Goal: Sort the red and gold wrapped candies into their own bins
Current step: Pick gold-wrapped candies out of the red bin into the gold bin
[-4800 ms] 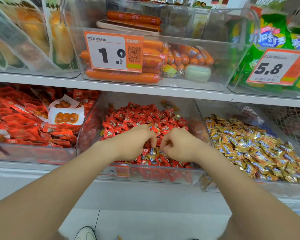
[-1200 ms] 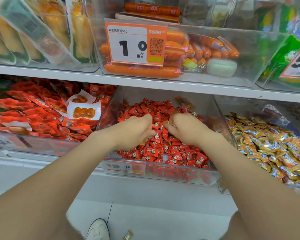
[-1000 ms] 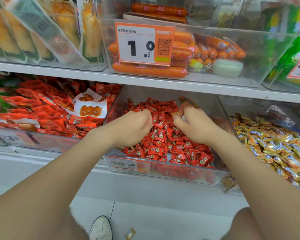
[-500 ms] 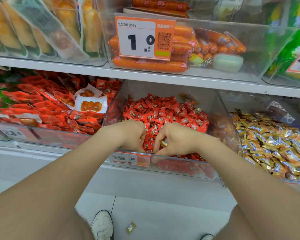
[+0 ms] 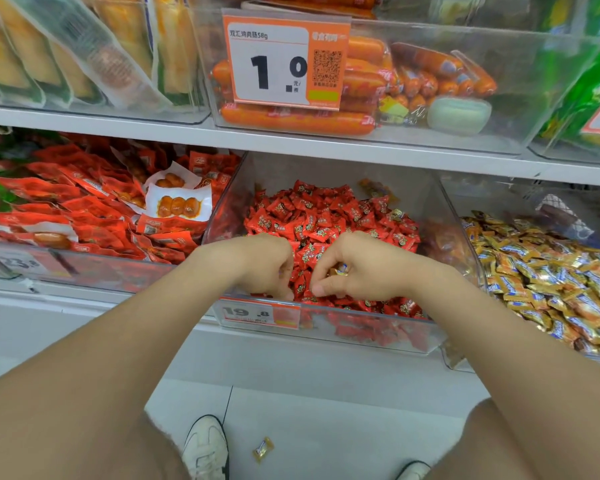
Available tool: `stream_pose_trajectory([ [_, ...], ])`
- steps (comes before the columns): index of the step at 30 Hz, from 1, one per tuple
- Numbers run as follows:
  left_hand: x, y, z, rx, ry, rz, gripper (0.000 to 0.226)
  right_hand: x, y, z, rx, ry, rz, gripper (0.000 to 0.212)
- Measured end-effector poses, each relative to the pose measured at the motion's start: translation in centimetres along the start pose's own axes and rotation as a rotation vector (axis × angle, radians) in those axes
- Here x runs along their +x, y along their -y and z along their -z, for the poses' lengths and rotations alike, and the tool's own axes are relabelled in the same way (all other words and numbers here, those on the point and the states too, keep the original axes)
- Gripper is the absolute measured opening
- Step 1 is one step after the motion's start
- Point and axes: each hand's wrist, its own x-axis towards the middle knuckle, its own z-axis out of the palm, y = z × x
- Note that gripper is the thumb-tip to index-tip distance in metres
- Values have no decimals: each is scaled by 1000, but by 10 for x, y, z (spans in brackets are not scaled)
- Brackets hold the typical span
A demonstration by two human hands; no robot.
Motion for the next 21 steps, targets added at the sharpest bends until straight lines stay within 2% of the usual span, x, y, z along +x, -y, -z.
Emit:
stream_pose_trajectory([
  [3,-7,5,8,-34,-82,10,23,3,4,-6,-26,199,69,13],
  [5,-12,8,9,-26,-100,24,18,6,5,-6,-66,339,44,19],
  [7,-15,7,8,-60,-104,25,4,9,4,-6,-41,414,12,24],
  [8,-16,6,7,-80,-103,28,5,11,4,-7,-37,431,-1,26],
  [12,-14,4,5,-106,-91,60,24,21,12,-17,-167,330,53,26],
  [16,-6,8,1,-56,-120,55,19,30,17,-27,-256,228,79,19],
  [21,-3,7,2,-35,-100,6,21,20,13,-21,-163,175,56,7],
])
